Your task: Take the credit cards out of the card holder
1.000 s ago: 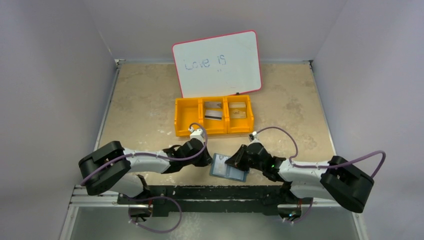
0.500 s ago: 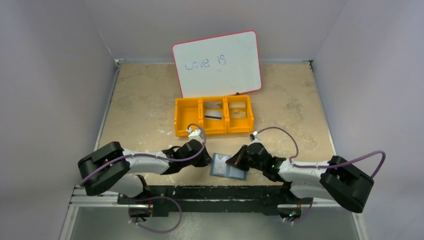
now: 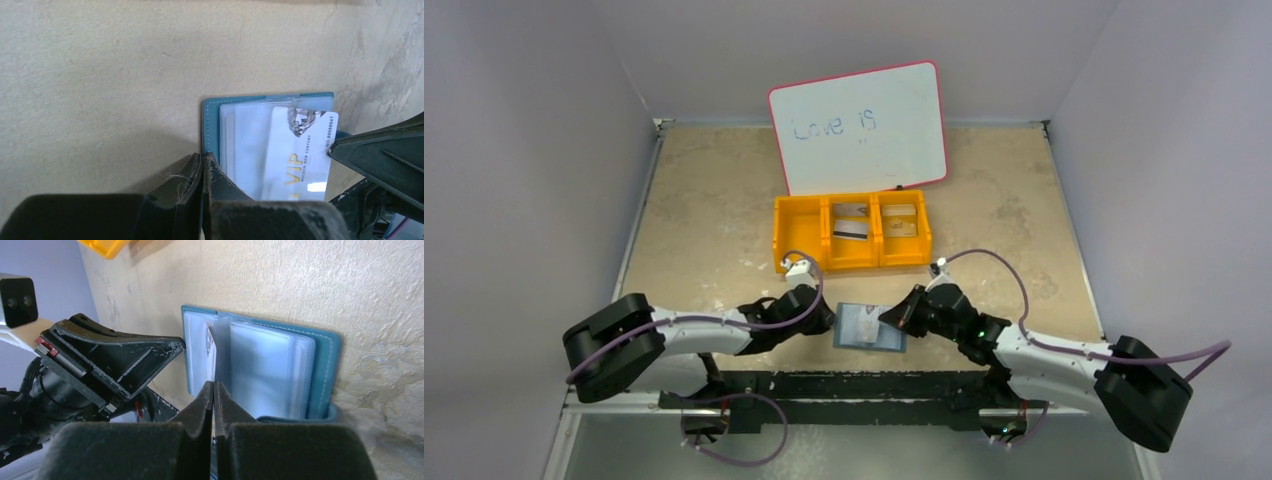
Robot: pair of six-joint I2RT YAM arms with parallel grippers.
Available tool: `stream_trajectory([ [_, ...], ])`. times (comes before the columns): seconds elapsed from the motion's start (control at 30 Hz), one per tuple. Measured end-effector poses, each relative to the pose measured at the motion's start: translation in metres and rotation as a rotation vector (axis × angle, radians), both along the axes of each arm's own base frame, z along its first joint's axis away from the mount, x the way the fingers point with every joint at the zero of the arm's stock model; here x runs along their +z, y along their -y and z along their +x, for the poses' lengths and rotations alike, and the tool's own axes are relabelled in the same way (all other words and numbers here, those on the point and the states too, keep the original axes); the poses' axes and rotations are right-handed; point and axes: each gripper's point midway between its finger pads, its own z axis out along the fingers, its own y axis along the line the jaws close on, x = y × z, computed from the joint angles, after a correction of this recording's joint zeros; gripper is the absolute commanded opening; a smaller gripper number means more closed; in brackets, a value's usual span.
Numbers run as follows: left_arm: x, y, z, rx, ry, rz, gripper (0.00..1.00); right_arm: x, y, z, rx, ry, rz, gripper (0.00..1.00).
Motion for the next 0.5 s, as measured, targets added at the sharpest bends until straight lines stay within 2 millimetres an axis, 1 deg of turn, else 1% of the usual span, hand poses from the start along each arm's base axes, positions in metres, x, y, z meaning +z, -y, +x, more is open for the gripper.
stream_trajectory([
  [0.23,0.0,-0.017,0.001,0.042,0.009,0.031,0.0,0.0,0.006,0.004,-0.008,0.012,-0.014,0.0],
  [0.4,0.0,-0.026,0.006,0.068,0.005,0.044,0.0,-0.006,0.01,0.006,-0.004,0.015,-0.047,0.0],
  [0.5,0.0,-0.03,0.007,0.078,0.003,0.048,0.0,-0.005,0.012,0.009,-0.001,0.022,-0.061,0.0],
])
